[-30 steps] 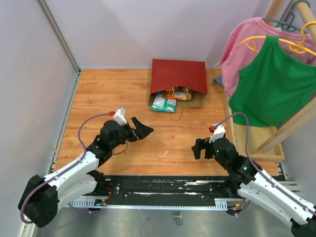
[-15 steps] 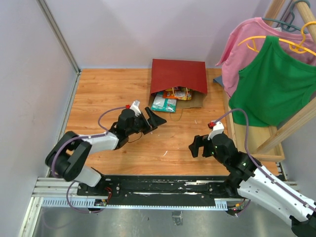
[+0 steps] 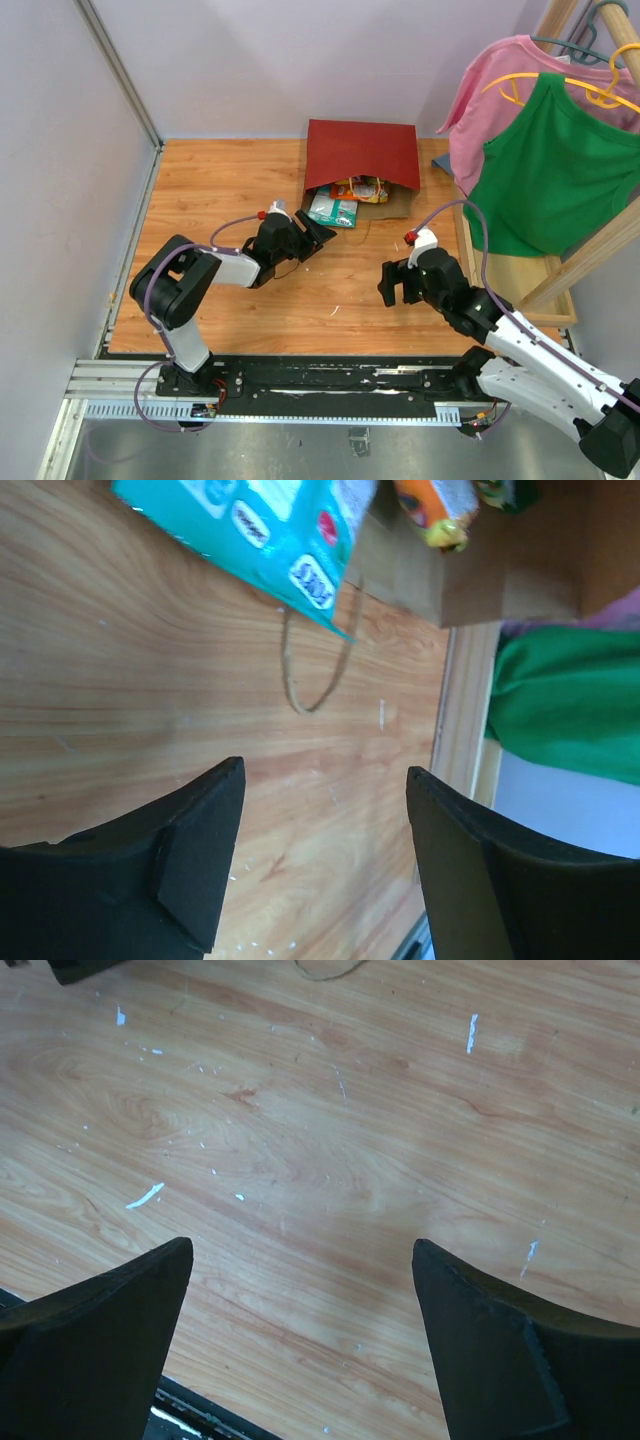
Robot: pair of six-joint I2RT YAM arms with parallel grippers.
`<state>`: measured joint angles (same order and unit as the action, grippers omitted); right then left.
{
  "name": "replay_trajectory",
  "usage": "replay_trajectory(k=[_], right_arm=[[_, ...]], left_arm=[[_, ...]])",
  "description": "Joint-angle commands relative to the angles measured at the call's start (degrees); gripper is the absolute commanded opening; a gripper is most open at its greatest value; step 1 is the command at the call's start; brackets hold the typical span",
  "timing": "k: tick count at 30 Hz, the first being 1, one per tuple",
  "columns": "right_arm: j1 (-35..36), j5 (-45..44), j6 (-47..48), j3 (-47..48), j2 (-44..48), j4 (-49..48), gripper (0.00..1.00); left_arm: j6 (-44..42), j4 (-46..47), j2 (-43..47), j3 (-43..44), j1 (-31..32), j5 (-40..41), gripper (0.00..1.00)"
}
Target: Take the snacks out of the paper bag
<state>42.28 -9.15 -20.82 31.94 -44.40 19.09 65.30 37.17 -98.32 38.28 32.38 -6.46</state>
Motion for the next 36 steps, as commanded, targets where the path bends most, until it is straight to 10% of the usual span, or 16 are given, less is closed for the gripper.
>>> replay_trajectory(k=[1,36], right_arm=[[-2.4,4.3,0.9,-0.6,0.6,-5.0,0.91],[-2.6,7.0,-3.4,-4.7,11.3,-1.2,0.84]], left_arm=[[1.3,2.5,-3.7,1.1,0.2,6.8,0.68],[9.3,15.3,-20.6,9.7,0.3,15.4,0.45]])
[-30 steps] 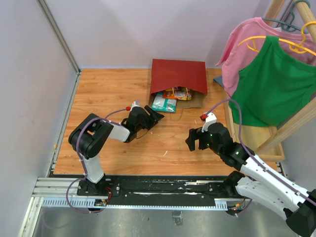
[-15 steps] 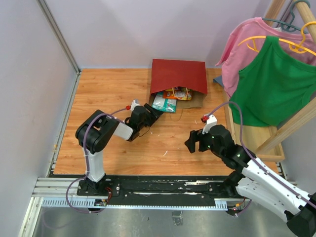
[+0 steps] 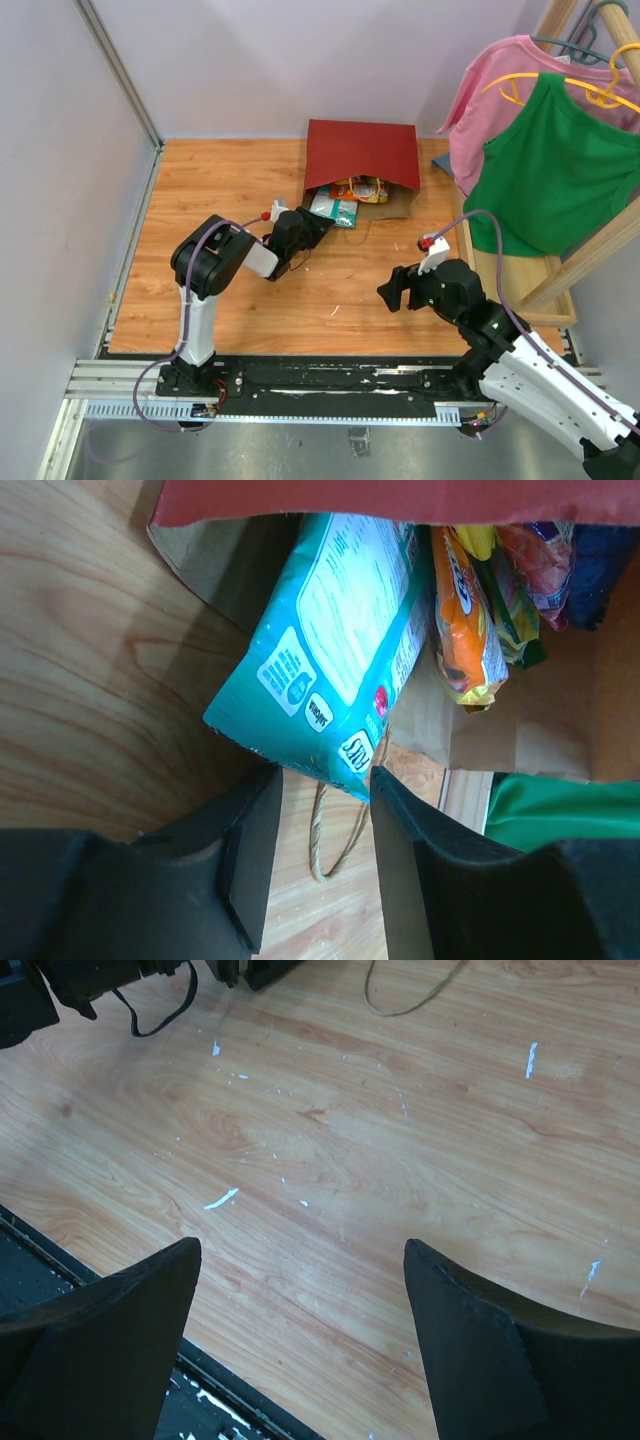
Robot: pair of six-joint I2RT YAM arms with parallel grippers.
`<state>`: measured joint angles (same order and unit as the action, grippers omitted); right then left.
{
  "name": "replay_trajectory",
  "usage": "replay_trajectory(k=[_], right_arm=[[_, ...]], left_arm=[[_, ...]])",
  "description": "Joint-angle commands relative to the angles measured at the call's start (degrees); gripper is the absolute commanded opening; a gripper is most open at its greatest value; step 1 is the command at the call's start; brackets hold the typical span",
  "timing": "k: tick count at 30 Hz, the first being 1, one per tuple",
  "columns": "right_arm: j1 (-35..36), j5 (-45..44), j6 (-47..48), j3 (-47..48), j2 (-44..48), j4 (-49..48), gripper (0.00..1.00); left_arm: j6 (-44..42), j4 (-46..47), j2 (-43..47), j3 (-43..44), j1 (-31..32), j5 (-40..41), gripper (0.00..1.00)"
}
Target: Take the snacks out of the paper bag
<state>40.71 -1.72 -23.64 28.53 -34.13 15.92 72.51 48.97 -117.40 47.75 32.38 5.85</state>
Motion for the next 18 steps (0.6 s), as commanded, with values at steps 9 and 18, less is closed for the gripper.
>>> replay_trajectory(k=[9,18], right_arm=[[-0.9,-0.4,-0.7,-2.0,2.0,2.9,0.84],[-0.9,-0.1,-0.5,-1.7,2.1,3.9,0.83]], left_arm=[[1.5,5.9,-2.3,1.0,0.3,4.0,0.24],[-4.2,5.0,1.5,-0.6,0.1,4.2,0.0]])
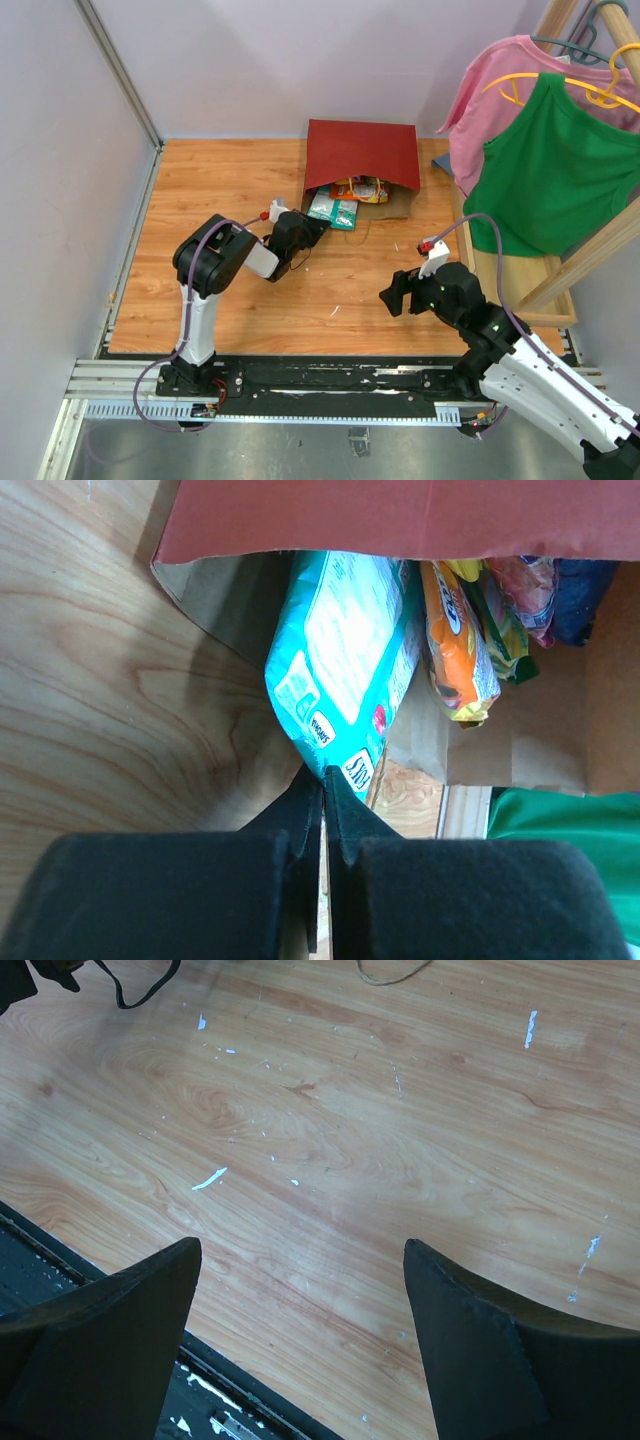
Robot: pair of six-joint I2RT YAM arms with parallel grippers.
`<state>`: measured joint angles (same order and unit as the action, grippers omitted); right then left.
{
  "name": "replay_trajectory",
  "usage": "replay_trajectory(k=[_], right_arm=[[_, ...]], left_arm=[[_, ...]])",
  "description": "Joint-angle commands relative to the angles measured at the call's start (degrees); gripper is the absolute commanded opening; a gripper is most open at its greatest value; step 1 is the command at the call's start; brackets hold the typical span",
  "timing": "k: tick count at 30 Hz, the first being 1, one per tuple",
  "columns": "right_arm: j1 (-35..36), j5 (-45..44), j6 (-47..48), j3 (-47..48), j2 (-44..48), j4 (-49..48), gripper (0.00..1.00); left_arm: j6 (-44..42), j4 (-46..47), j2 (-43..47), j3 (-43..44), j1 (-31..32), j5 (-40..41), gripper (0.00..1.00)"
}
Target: Take the snacks out of the paper bag
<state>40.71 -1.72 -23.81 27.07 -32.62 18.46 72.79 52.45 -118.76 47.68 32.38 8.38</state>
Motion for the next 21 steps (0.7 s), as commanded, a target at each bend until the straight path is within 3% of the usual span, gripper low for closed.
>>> replay_trajectory(k=[1,8,21], right_arm=[[-1.0,0.0,-0.3,-0.3,0.6,1.4,0.83],[-0.9,0.2,-0.6,-0.4,0.5,1.2,0.83],[-0.9,-0.1,0.0,-0.2,0.3,1.9,0.83]], left_arm=[[-5.5,0.8,4.0,-0.8,0.2,1.8,0.0],[-9.4,0.1,11.8,-6.8,0.4,-0.9,0.01],[-5.4,4.6,30.0,-26.1,0.2,-0.3,0.0]])
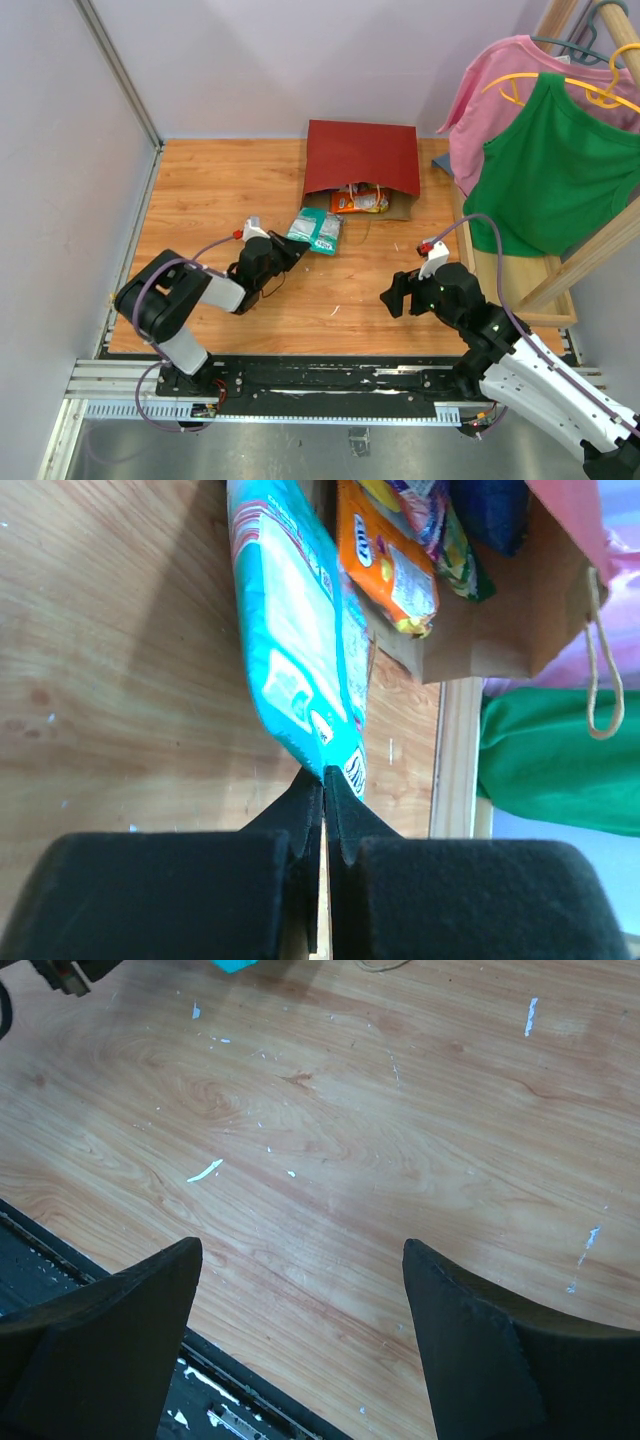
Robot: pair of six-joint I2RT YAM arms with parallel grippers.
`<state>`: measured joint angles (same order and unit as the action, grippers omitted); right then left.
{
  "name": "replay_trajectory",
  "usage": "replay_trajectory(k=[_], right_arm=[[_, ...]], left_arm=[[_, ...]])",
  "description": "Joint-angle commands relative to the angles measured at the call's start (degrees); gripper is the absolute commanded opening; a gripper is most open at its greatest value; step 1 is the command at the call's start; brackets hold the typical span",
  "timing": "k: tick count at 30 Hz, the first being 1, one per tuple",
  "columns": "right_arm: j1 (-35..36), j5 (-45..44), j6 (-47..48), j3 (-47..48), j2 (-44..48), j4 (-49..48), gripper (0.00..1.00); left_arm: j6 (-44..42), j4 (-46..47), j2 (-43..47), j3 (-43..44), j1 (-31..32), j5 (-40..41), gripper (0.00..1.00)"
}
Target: Take the snacks out of the paper bag
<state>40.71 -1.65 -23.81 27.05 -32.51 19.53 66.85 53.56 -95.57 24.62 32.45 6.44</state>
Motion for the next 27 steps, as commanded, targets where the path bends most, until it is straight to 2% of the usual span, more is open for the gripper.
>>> replay_trajectory(k=[1,5,9,12,16,22,25,27], right_arm=[[-0.9,-0.1,0.1,-0.3,0.2,0.8,0.83],[-0.9,-0.2,0.4,-0.8,0.1,1.0,0.83],[-0.9,0.2,0.4,-1.5,0.0,0.6,0.83],[-0.9,0.7,0.3,-2.0,-0.2,0.2,0.83],[-0.8,1.4,0.2,-2.5,-0.6,-0.7,0.83],[-0.8,2.0,0.1,-2.5,-0.8,-0.4,0.83],[-0.8,1.9,0.3,-2.5,-0.6,0.4,0.84],[-0.8,1.8,0.3,-2.7,-0.1,0.8,0.83]], left_arm=[[0.3,2.3,9.2,-3.7,0.1,2.1,0.01],[-2.3,-7.9,21.8,-5.5,-0.1,6.1,0.01],[-4.8,-23.3,36.8,-5.7,-0.6,15.6,0.01],[-6.0,-34.7,47.7,-5.7,-3.2,21.0,0.0],[-7.7,-46.3,58.4,-5.2,-9.3,22.0,0.01],[-12.3,-58.1,64.8,-2.4,-18.9,21.5,0.01],[-14.7,-60.2,63.0,0.2,-22.8,20.5,0.01],[-16.5,-60.6,59.4,2.3,-26.2,16.3,0.0]])
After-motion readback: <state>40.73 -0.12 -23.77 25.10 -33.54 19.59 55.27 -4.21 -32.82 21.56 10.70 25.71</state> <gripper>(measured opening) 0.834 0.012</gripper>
